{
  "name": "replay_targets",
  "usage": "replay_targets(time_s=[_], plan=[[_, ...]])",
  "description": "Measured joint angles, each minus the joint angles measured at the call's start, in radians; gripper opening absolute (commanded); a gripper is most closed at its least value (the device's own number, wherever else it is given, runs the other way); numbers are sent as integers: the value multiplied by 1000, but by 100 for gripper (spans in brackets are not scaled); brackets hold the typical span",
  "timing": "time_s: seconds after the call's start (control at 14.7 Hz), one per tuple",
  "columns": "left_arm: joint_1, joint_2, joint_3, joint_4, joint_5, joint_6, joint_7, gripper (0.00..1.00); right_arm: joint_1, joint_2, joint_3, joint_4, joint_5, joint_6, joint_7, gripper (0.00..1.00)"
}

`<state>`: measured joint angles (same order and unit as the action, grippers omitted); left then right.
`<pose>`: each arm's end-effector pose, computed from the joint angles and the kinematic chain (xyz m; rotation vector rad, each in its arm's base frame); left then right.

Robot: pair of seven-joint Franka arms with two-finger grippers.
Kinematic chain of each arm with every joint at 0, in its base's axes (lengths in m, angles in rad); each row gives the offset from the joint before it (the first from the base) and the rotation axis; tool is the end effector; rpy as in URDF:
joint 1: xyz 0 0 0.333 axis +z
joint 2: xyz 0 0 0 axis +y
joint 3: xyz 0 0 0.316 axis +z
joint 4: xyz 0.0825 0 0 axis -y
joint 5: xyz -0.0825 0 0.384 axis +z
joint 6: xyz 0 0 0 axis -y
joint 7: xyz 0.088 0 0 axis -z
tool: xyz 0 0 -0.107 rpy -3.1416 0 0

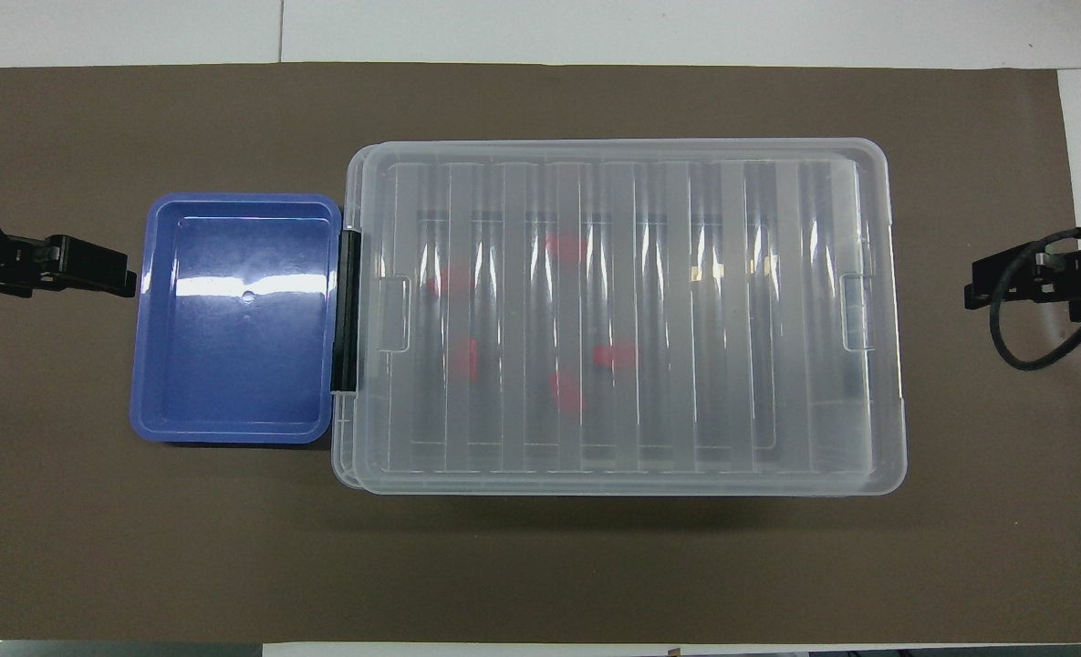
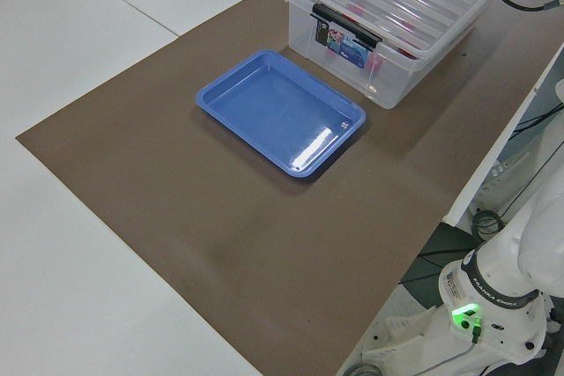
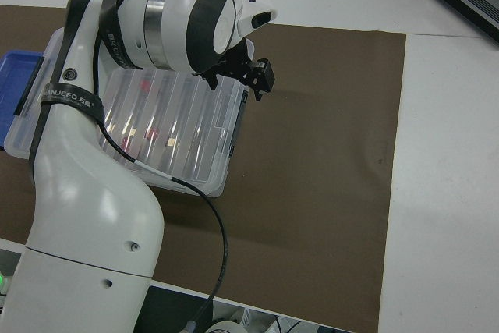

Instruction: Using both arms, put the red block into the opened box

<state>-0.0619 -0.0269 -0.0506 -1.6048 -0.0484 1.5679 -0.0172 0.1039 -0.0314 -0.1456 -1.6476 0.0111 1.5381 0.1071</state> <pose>0.5414 -0.0668 0.6231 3.0917 -0.1472 -0.0202 0.5389 -0.0225 0.6027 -3.1175 0.2321 0.1234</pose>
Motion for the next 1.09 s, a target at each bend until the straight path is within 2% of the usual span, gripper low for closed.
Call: replay_targets(time_s=[0.34, 1.09], plan=[[0, 0, 0, 0, 0, 0, 0, 100, -50, 21, -2, 5, 0, 8, 0, 100], [0, 0, 0, 0, 0, -1, 0, 100, -45, 27, 2, 31, 0, 20, 0, 100]])
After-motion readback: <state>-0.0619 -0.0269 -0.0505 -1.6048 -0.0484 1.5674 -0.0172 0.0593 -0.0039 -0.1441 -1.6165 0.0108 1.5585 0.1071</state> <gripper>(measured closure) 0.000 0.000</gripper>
